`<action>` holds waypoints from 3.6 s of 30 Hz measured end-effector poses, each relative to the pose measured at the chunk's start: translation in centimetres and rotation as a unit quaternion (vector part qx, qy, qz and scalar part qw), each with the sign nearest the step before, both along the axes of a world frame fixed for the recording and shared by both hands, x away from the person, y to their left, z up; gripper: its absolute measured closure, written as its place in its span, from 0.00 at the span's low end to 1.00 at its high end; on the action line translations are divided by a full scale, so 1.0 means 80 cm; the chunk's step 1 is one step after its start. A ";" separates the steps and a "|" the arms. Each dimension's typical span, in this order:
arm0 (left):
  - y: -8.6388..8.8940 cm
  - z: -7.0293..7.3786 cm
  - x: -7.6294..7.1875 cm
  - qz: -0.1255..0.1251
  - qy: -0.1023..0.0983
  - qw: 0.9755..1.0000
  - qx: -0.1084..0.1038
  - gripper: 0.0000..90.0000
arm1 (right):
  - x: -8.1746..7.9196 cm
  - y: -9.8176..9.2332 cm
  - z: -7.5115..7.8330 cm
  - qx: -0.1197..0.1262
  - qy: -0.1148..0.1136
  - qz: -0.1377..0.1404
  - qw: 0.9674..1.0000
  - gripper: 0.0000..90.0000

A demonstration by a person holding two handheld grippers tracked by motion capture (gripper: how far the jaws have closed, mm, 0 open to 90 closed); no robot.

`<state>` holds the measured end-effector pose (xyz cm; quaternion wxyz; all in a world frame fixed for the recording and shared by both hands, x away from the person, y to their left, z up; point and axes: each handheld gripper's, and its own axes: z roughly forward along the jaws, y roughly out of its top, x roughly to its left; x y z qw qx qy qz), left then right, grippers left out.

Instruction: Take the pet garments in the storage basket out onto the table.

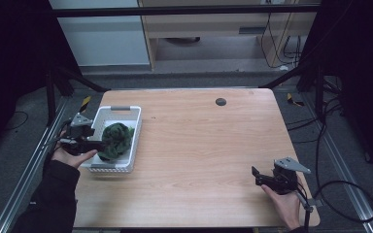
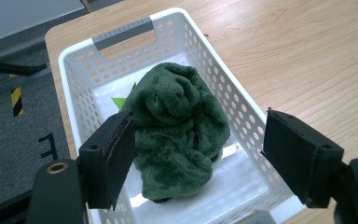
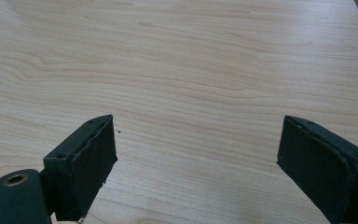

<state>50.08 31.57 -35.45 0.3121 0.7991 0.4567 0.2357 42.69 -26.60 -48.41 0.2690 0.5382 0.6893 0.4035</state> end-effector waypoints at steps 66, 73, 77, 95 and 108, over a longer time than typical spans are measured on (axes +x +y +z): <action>-0.013 -0.031 0.119 0.004 0.140 0.989 0.055 0.24 | 0.005 0.000 -0.005 -0.009 0.014 0.007 1.000 0.12; -0.010 -0.043 0.123 0.010 0.148 0.988 0.051 0.25 | 0.005 0.000 -0.006 -0.011 0.016 0.007 1.000 0.12; -0.013 -0.049 0.125 0.009 0.155 0.986 0.061 0.25 | 0.005 0.001 -0.006 -0.012 0.017 0.007 1.000 0.12; -0.019 -0.064 0.136 0.006 0.168 0.982 0.083 0.40 | 0.005 0.000 -0.006 -0.010 0.018 0.006 1.000 0.12; -0.020 -0.067 0.136 0.011 0.171 0.981 0.093 0.77 | 0.005 0.000 -0.006 -0.010 0.019 0.007 1.000 0.12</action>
